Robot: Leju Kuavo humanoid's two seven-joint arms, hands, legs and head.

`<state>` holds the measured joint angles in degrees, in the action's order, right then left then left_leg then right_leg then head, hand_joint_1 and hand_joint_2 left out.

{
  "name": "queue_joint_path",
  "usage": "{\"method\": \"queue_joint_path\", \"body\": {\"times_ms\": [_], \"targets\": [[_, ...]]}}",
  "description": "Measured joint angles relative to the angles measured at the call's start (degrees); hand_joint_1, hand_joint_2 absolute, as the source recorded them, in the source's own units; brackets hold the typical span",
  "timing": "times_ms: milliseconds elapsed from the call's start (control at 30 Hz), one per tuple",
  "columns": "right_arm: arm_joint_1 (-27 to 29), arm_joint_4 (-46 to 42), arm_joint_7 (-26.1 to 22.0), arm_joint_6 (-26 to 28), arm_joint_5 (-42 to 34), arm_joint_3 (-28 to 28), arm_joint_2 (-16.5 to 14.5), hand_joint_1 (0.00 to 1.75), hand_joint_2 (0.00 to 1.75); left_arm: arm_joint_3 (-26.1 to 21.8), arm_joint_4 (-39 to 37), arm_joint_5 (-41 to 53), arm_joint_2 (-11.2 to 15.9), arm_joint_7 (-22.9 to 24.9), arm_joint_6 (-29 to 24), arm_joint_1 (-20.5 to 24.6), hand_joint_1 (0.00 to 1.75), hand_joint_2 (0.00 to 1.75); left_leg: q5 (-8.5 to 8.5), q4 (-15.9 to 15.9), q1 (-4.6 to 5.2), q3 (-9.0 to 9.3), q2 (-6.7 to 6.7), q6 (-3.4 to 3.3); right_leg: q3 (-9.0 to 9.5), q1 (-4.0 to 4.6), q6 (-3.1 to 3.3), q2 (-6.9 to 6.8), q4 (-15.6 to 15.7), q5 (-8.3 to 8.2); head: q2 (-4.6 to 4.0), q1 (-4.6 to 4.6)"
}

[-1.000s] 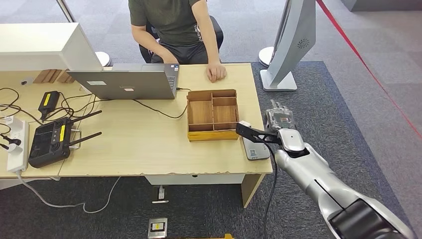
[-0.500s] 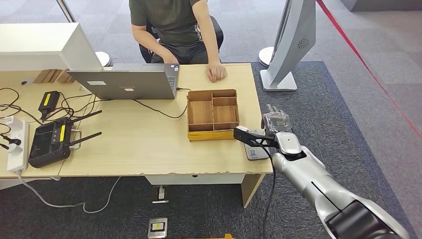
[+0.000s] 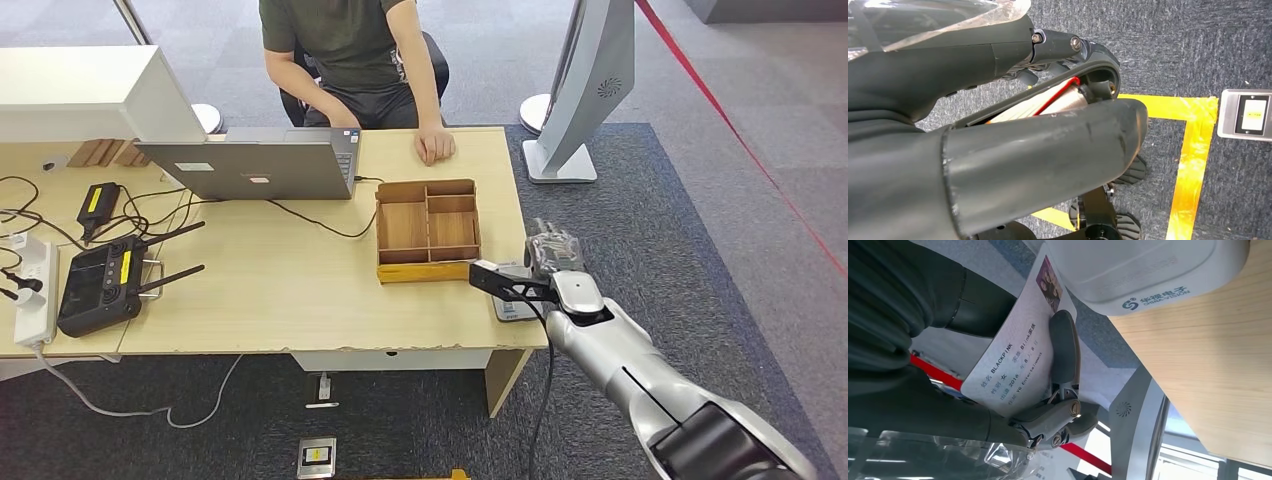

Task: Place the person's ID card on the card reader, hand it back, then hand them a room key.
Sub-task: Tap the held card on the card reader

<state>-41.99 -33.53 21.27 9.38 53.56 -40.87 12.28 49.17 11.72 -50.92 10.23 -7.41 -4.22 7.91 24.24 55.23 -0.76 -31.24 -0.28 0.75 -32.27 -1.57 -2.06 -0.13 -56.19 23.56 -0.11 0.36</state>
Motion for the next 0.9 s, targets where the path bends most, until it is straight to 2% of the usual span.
{"method": "queue_joint_path", "body": {"times_ms": [567, 900], "targets": [[1.7, 0.8, -1.0, 0.2, -0.6, 0.2, -0.7, 1.75, 1.75, 0.0, 0.0, 0.1, 0.0, 0.0, -0.1, -0.3, 0.00, 0.00, 0.00, 0.0, 0.00, 0.33, 0.03, 0.00, 0.31, 0.00, 0.01, 0.01, 0.0, -0.01, 0.00, 0.00], [2.9, 1.5, 1.1, 0.2, 2.0, 0.2, -0.7, 1.75, 1.75, 0.0, 0.0, 0.8, 0.0, -0.3, -0.1, -0.3, 0.00, 0.00, -0.01, 0.0, -0.01, 0.29, 0.11, 0.00, 0.24, 0.01, 0.07, 0.10, 0.0, -0.11, -0.01, 0.00]]}}
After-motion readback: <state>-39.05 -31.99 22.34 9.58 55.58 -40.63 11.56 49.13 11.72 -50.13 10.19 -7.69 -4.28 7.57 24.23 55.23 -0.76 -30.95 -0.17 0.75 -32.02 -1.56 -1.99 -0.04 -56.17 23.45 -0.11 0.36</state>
